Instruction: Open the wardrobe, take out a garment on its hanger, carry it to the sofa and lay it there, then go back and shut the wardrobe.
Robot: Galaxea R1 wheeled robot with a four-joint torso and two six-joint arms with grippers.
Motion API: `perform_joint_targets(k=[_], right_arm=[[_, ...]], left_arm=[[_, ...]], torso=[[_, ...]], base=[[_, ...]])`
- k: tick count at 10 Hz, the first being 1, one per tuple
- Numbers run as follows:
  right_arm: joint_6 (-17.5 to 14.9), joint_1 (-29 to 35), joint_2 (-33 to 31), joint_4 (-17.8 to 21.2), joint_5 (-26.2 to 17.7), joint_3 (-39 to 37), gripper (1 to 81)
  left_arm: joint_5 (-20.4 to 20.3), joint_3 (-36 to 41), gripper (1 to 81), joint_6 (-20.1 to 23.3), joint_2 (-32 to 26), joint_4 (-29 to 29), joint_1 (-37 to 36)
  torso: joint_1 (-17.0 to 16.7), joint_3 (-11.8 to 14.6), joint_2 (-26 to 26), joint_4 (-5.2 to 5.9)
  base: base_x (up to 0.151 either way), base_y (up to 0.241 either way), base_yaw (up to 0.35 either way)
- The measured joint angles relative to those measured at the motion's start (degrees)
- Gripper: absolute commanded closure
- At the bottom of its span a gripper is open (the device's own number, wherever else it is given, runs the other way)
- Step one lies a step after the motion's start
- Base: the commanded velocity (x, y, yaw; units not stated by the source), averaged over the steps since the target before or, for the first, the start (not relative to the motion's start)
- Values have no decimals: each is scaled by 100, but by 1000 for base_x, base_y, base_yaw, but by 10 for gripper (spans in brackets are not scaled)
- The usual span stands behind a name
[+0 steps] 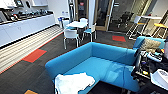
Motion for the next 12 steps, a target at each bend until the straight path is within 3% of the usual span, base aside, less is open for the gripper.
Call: perform_joint_targets(k=[12], right_arm=[[-2,50,-2,-2,-24,0,10]], left_arm=[[542,-15,10,41,252,0,20]], torso=[[3,0,2,0]], base=[[0,0,316]])
